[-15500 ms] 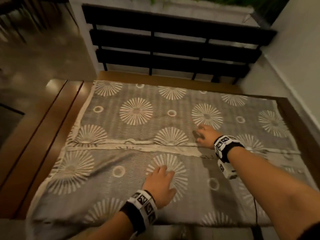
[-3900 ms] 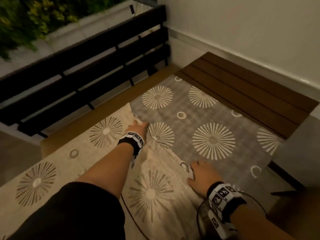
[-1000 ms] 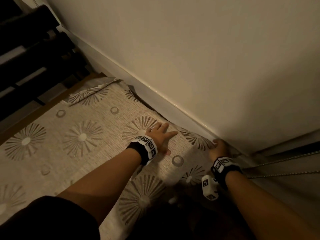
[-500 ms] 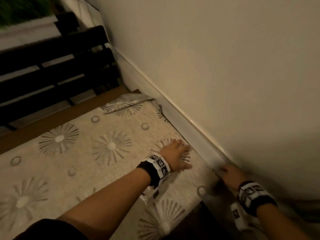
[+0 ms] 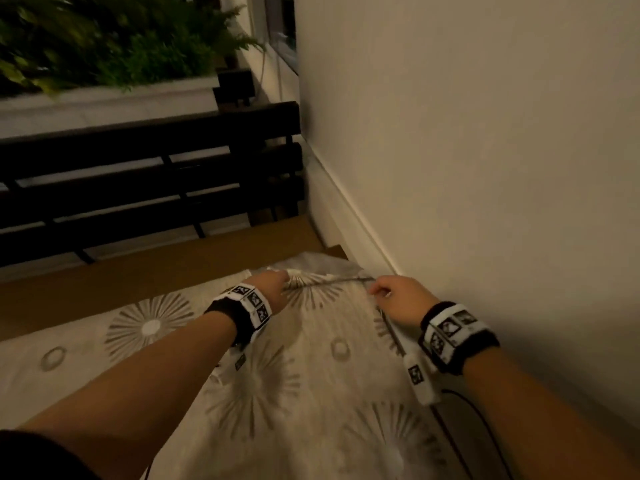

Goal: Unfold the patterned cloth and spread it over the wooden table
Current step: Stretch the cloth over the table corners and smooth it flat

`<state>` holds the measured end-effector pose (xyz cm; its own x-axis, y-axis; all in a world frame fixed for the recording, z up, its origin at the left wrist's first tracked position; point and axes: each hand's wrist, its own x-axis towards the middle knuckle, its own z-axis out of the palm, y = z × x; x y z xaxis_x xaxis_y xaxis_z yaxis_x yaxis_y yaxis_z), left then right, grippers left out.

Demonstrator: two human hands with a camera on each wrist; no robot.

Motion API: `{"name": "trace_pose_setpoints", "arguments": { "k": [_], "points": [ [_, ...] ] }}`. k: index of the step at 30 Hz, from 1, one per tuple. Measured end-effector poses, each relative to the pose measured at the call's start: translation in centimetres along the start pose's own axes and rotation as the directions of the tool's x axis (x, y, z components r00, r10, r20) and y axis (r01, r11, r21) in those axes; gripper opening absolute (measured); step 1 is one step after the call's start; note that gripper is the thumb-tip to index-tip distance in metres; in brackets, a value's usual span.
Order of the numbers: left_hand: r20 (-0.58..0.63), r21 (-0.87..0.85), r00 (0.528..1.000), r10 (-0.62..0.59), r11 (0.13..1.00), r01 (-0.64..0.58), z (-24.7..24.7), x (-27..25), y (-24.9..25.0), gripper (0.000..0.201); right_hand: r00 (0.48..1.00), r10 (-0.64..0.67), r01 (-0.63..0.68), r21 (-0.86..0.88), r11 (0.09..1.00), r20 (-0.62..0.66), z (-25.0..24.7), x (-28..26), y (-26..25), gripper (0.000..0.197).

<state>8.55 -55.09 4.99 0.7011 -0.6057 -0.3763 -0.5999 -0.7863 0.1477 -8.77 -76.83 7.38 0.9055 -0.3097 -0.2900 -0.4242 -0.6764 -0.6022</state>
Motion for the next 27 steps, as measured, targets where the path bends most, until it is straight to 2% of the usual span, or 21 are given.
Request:
{"name": "trace_pose_setpoints", "arguments": {
  "k": [2, 4, 5, 7, 8, 10, 12, 14, 15, 16, 17, 18, 19, 20, 21, 23, 24, 25, 27],
  "points": [
    [-0.010, 0.008, 0.998, -0.068, 0.998, 0.068, -0.1, 3.1, -0.5, 0.048, 0.998, -0.033, 0.036, -0.052, 0.998, 0.062, 0.5, 5.1, 0.6, 0.024],
    [0.048, -0.015, 0.988, -0.149, 0.989, 0.149, 0.2, 5.6, -0.7, 0.065, 0.994, -0.023, 0.035, -0.114, 0.993, 0.107, 1.0, 9.2, 1.2, 0.026],
    [0.090, -0.015, 0.979, -0.185, 0.982, 0.187, 0.4, 6.8, -0.8, 0.076, 0.992, -0.007, 0.028, -0.170, 0.985, 0.124, 1.3, 10.9, 1.5, 0.035],
    [0.156, 0.036, 0.957, -0.245, 0.969, 0.243, 0.8, 8.5, -0.7, 0.093, 0.984, 0.009, 0.042, -0.280, 0.959, 0.178, 2.0, 13.2, 2.4, 0.067],
    [0.159, 0.067, 0.954, -0.256, 0.966, 0.248, 0.8, 9.2, -0.6, 0.095, 0.978, 0.005, 0.056, -0.287, 0.956, 0.209, 2.3, 14.1, 2.7, 0.081],
    [0.134, 0.123, 0.968, -0.214, 0.972, 0.198, 0.4, 10.2, -0.5, 0.080, 0.960, -0.015, 0.075, -0.203, 0.976, 0.279, 2.9, 15.5, 3.3, 0.096],
    [0.112, 0.196, 0.989, -0.096, 0.978, 0.073, 0.0, 10.7, -0.7, 0.047, 0.947, -0.071, 0.132, -0.177, 0.975, 0.314, 3.4, 16.2, 3.4, 0.089],
    [0.114, 0.312, 0.993, -0.037, 0.950, -0.001, -0.5, 11.0, -0.6, 0.017, 0.953, -0.132, 0.233, -0.384, 0.894, 0.272, 3.4, 16.6, 3.1, 0.056],
    [0.101, 0.335, 0.993, -0.069, 0.942, 0.031, -1.1, 11.5, -0.7, 0.013, 0.959, -0.192, 0.273, -0.497, 0.824, 0.209, 3.2, 16.7, 2.6, 0.039],
    [0.067, 0.329, 0.992, -0.106, 0.941, 0.079, -1.9, 12.3, -0.7, 0.016, 0.963, -0.234, 0.267, -0.576, 0.773, 0.132, 2.8, 16.9, 2.2, 0.028],
    [0.022, 0.261, 0.986, -0.165, 0.953, 0.154, -3.3, 12.9, -0.2, 0.016, 0.968, -0.247, 0.222, -0.602, 0.767, 0.043, 2.5, 17.2, 2.0, 0.023],
    [-0.061, 0.118, 0.978, -0.199, 0.972, 0.205, -4.6, 13.9, 0.0, 0.016, 0.973, -0.226, 0.152, -0.586, 0.796, -0.055, 2.2, 17.4, 1.9, 0.021],
    [-0.150, -0.112, 0.955, -0.258, 0.964, 0.243, -5.9, 14.6, 0.7, 0.024, 0.971, -0.182, 0.070, -0.542, 0.838, -0.155, 1.8, 17.6, 1.8, 0.022],
    [-0.223, -0.345, 0.925, -0.309, 0.912, 0.221, -7.0, 15.1, 1.4, 0.040, 0.960, -0.121, -0.018, -0.490, 0.872, -0.251, 1.3, 17.8, 1.7, 0.027],
    [-0.243, -0.543, 0.913, -0.327, 0.826, 0.151, -7.9, 15.1, 2.4, 0.059, 0.945, -0.065, -0.096, -0.459, 0.884, -0.322, 1.0, 17.9, 1.7, 0.039],
    [-0.240, -0.737, 0.942, -0.236, 0.676, -0.018, -8.5, 14.2, 4.8, 0.086, 0.919, -0.021, -0.169, -0.442, 0.881, -0.393, 0.5, 17.7, 1.9, 0.063],
    [-0.245, -0.735, 0.954, -0.171, 0.675, -0.068, -7.9, 13.8, 5.6, 0.088, 0.907, -0.059, -0.150, -0.450, 0.880, -0.416, 0.5, 17.7, 1.9, 0.063],
    [-0.247, -0.674, 0.962, -0.112, 0.734, -0.088, -7.2, 13.5, 6.0, 0.084, 0.906, -0.136, -0.083, -0.483, 0.872, -0.401, 0.6, 17.8, 1.8, 0.055],
    [-0.163, -0.389, 0.987, -0.004, 0.919, -0.061, -5.4, 12.6, 5.5, 0.071, 0.917, -0.329, 0.171, -0.523, 0.835, -0.225, 1.4, 18.1, 1.8, 0.038]
  ]
}}
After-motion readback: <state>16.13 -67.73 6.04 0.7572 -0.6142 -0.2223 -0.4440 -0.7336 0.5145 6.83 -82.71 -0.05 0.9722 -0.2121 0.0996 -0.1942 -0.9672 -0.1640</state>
